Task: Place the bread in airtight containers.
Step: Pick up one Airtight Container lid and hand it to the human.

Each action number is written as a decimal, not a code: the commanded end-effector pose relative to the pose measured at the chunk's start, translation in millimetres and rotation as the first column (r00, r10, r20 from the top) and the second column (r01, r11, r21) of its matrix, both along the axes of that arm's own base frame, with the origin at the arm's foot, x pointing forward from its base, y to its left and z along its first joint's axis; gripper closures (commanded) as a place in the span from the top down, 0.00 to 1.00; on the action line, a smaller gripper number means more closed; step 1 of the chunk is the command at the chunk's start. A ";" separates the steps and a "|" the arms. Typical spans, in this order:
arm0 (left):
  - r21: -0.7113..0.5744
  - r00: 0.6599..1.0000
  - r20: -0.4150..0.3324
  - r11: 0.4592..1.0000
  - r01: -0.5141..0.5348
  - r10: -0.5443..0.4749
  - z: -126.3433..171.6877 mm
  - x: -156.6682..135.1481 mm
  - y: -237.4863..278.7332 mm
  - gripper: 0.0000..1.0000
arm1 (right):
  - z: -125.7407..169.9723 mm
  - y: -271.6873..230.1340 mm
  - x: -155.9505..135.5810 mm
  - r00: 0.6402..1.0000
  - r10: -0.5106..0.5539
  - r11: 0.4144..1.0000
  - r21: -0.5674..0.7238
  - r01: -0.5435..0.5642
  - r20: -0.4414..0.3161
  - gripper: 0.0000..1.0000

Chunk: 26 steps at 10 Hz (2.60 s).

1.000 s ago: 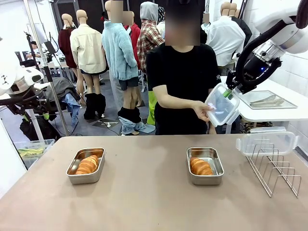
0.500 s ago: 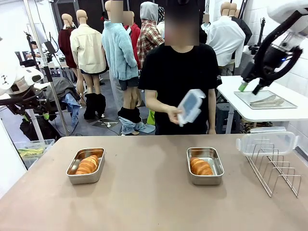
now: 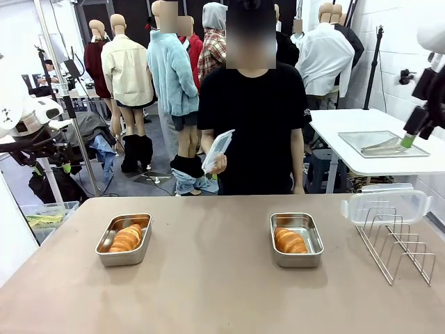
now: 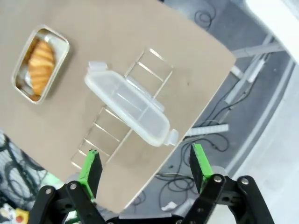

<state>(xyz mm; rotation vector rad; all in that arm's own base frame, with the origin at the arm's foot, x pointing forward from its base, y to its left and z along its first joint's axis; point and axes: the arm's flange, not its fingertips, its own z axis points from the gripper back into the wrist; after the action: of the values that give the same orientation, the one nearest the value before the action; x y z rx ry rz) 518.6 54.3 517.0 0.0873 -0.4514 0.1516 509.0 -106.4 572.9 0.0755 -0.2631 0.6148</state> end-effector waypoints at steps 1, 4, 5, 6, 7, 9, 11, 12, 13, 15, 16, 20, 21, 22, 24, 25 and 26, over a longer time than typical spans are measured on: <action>0.001 1.000 0.004 1.000 0.000 0.000 1.9 -0.5 -0.2 0.75 | 8.2 12.3 10.4 0.999 -0.044 0.999 0.014 0.045 -0.020 0.93; 0.001 1.000 0.004 1.000 0.000 0.000 1.9 -0.5 -0.2 0.75 | 8.2 12.3 10.4 0.999 -0.044 0.999 0.014 0.045 -0.020 0.93; 0.001 1.000 0.004 1.000 0.000 0.000 1.9 -0.5 -0.2 0.75 | 8.2 12.3 10.4 0.999 -0.044 0.999 0.014 0.045 -0.020 0.93; 0.001 1.000 0.004 1.000 0.000 0.000 1.9 -0.5 -0.2 0.75 | 8.2 12.3 10.4 0.999 -0.044 0.999 0.014 0.045 -0.020 0.93; 0.001 1.000 0.004 1.000 0.000 0.000 1.9 -0.5 -0.2 0.75 | 8.2 12.3 10.4 0.999 -0.044 0.999 0.014 0.045 -0.020 0.93; 0.001 1.000 0.004 1.000 0.000 0.000 1.9 -0.5 -0.2 0.75 | 8.2 12.3 10.4 0.999 -0.044 0.999 0.014 0.045 -0.020 0.93; 0.001 1.000 0.004 1.000 0.000 0.000 1.9 -0.5 -0.2 0.75 | 8.2 12.3 10.4 0.999 -0.044 0.999 0.014 0.045 -0.020 0.93; 0.001 1.000 0.004 1.000 0.000 0.000 1.9 -0.5 -0.2 0.75 | 8.2 12.3 10.4 0.999 -0.044 0.999 0.014 0.045 -0.020 0.93; 0.001 1.000 0.004 1.000 0.000 0.000 1.9 -0.5 -0.2 0.75 | 8.2 12.3 10.4 0.999 -0.044 0.999 0.014 0.045 -0.020 0.93; 0.001 1.000 0.004 1.000 0.000 0.000 1.9 -0.5 -0.2 0.75 | 8.2 12.3 10.4 0.999 -0.044 0.999 0.014 0.045 -0.020 0.93; 0.001 1.000 0.004 1.000 0.000 0.000 1.9 -0.5 -0.2 0.75 | 8.2 12.3 10.4 0.999 -0.044 0.999 0.014 0.045 -0.020 0.93; 0.001 1.000 0.004 1.000 0.000 0.000 1.9 -0.5 -0.2 0.75 | 8.2 12.3 10.4 0.999 -0.044 0.999 0.014 0.045 -0.020 0.93; 0.001 1.000 0.004 1.000 0.000 0.000 1.9 -0.5 -0.2 0.75 | 8.2 12.3 10.4 0.999 -0.044 0.999 0.014 0.045 -0.020 0.93; 0.001 1.000 0.004 1.000 0.000 0.000 1.9 -0.5 -0.2 0.75 | 8.2 12.3 10.4 0.999 -0.044 0.999 0.014 0.045 -0.020 0.93; 0.001 1.000 0.004 1.000 0.000 0.000 1.9 -0.5 -0.2 0.75 | 8.2 12.3 10.4 0.999 -0.044 0.999 0.014 0.045 -0.020 0.93; 0.001 1.000 0.004 1.000 0.000 0.000 1.9 -0.5 -0.2 0.75 | 8.2 12.3 10.4 0.999 -0.044 0.999 0.014 0.045 -0.020 0.93; 0.001 1.000 0.004 1.000 0.000 0.000 1.9 -0.5 -0.2 0.75 | 8.2 12.3 10.4 0.999 -0.044 0.999 0.014 0.045 -0.020 0.93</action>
<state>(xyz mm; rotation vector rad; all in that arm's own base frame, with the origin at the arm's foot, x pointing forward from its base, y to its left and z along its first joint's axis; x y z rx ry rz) 518.6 54.2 517.0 0.0873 -0.4514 0.1514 516.1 -95.1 579.2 0.0832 -0.2631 0.5825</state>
